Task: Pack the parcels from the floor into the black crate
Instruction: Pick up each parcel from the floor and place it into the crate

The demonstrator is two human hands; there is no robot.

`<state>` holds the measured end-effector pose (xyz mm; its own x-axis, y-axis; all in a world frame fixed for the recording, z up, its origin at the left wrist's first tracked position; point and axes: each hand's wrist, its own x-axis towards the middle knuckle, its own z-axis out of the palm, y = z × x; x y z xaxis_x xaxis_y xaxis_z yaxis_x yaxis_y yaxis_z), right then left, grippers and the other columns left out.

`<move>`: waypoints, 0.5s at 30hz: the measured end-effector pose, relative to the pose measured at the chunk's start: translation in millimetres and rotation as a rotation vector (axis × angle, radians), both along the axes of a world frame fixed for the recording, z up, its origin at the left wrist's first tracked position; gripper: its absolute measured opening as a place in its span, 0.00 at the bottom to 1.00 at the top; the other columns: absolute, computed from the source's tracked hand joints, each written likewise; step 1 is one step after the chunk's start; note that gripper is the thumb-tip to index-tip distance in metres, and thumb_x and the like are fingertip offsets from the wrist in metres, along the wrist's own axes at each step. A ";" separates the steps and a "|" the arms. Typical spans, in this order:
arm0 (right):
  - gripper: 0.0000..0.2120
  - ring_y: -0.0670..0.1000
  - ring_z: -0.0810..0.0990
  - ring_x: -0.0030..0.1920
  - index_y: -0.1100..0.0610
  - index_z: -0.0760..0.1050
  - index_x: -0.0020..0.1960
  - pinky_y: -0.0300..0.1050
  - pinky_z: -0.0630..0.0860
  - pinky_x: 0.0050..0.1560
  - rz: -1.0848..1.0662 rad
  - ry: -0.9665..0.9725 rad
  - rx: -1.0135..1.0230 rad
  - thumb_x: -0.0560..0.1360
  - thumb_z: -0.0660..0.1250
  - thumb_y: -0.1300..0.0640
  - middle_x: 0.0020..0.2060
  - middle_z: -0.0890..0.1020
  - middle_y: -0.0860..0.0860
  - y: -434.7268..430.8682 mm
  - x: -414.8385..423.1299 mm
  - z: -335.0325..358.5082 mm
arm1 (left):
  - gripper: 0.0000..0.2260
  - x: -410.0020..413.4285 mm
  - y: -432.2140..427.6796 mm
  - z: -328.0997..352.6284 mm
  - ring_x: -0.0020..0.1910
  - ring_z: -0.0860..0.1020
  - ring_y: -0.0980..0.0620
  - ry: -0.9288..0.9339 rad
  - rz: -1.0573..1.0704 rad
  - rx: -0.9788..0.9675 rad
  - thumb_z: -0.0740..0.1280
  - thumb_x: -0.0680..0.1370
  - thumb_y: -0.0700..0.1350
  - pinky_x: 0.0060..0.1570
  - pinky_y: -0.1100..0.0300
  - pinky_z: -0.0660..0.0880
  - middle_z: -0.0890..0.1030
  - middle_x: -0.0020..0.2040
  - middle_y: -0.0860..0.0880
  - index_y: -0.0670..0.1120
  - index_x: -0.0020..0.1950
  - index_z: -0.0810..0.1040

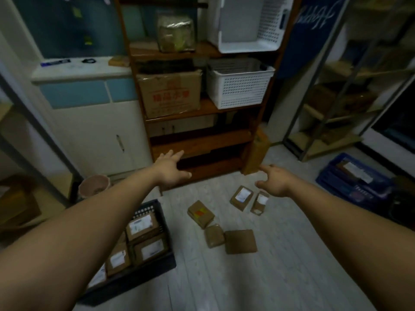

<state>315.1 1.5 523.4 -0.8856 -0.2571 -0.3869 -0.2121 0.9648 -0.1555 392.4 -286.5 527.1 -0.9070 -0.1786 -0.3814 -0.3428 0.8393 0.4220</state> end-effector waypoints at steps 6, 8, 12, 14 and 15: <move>0.33 0.57 0.61 0.74 0.52 0.53 0.78 0.51 0.62 0.72 -0.101 -0.025 0.029 0.78 0.61 0.43 0.76 0.57 0.55 145.7 -40.6 -2.2 | 0.36 -60.8 131.8 -1.6 0.77 0.43 0.42 0.007 -0.056 0.040 0.64 0.77 0.57 0.74 0.47 0.48 0.44 0.79 0.47 0.54 0.78 0.46; 0.33 0.58 0.60 0.74 0.52 0.52 0.78 0.51 0.61 0.72 -0.108 -0.059 0.049 0.78 0.60 0.43 0.77 0.55 0.56 188.7 -53.1 -7.2 | 0.36 -75.2 167.8 -12.2 0.77 0.42 0.42 -0.029 -0.067 0.038 0.63 0.77 0.57 0.74 0.46 0.48 0.44 0.79 0.47 0.54 0.78 0.45; 0.35 0.58 0.59 0.75 0.54 0.51 0.78 0.49 0.60 0.73 -0.130 -0.150 0.053 0.78 0.60 0.43 0.77 0.54 0.57 237.9 -80.3 -20.9 | 0.35 -86.3 209.9 -35.7 0.77 0.43 0.42 -0.087 -0.061 0.022 0.62 0.78 0.57 0.75 0.46 0.48 0.44 0.79 0.47 0.54 0.78 0.45; 0.35 0.57 0.60 0.74 0.54 0.51 0.78 0.48 0.60 0.72 -0.123 -0.183 0.031 0.78 0.61 0.42 0.77 0.54 0.57 242.5 -94.2 -32.1 | 0.35 -91.3 213.3 -47.4 0.77 0.43 0.42 -0.117 -0.057 0.007 0.62 0.78 0.57 0.75 0.45 0.48 0.44 0.79 0.47 0.54 0.78 0.45; 0.35 0.57 0.60 0.74 0.54 0.51 0.78 0.48 0.60 0.72 -0.114 -0.195 0.020 0.78 0.61 0.42 0.77 0.55 0.57 240.9 -101.0 -38.7 | 0.35 -94.9 211.2 -53.3 0.77 0.44 0.42 -0.132 -0.045 0.000 0.62 0.77 0.58 0.75 0.45 0.48 0.44 0.79 0.46 0.53 0.78 0.45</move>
<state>214.2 242.4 484.7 -0.8161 -0.1501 -0.5580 -0.0693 0.9841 -0.1634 297.5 -75.3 473.8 -0.8559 -0.1390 -0.4981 -0.3577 0.8548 0.3760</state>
